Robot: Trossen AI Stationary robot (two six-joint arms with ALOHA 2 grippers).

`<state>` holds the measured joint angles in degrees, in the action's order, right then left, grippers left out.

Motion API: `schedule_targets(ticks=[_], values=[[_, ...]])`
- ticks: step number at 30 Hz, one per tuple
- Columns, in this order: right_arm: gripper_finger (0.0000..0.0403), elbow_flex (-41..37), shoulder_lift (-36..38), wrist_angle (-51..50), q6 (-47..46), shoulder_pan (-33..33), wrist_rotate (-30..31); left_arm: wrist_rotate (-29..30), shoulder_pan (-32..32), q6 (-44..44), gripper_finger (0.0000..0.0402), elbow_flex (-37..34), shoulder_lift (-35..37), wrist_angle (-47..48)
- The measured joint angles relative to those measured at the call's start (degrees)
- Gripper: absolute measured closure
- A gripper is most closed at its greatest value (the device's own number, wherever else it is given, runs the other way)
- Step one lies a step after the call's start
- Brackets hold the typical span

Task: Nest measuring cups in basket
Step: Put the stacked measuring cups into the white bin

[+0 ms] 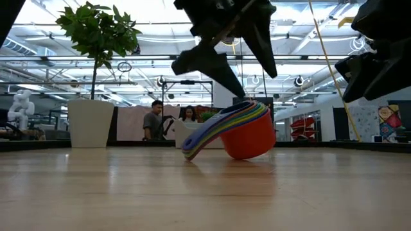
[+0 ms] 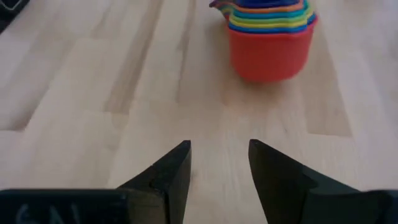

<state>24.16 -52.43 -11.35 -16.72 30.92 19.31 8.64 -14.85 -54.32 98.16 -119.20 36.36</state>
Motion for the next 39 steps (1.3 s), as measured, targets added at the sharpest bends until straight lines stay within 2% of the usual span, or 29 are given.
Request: schedule_targets(ticks=[4, 9, 13, 16, 22, 26, 33, 39], values=[[0.0248, 0.0, 1.7, -1.4, 0.0, -0.1, 0.2, 0.6, 0.1, 3.0, 0.0160, 4.3, 0.0, 4.7], [0.0248, 0.0, 2.3, -1.2, -1.2, -0.1, 0.2, 1.4, 0.2, 7.5, 0.0160, 11.4, 0.1, 17.8], [0.0248, 0.0, 2.3, -1.3, -2.6, -0.1, 0.1, 4.0, -0.3, 10.5, 0.0160, 12.5, 0.0, 27.5], [0.0248, 0.0, 2.3, -1.4, -3.5, -0.1, 0.1, 4.5, -0.7, 12.0, 0.0160, 11.2, 0.0, 31.4], [0.0248, 0.0, 2.3, -1.4, -4.2, -0.1, -0.1, 3.9, -0.7, 12.0, 0.0160, 6.8, -0.1, 29.8], [0.0248, 0.0, 2.3, -1.4, -4.1, -0.1, -0.1, 6.4, -1.4, 11.8, 0.0160, 5.5, 0.0, 29.4], [0.0248, 0.0, 2.3, -1.4, -3.5, -0.1, -0.1, 14.9, -2.8, 11.8, 0.0160, 5.1, 0.0, 29.5], [0.0248, 0.0, 2.3, -1.4, -3.4, -0.1, -0.1, 16.0, -2.9, 11.8, 0.0130, 5.1, 0.0, 29.3]])
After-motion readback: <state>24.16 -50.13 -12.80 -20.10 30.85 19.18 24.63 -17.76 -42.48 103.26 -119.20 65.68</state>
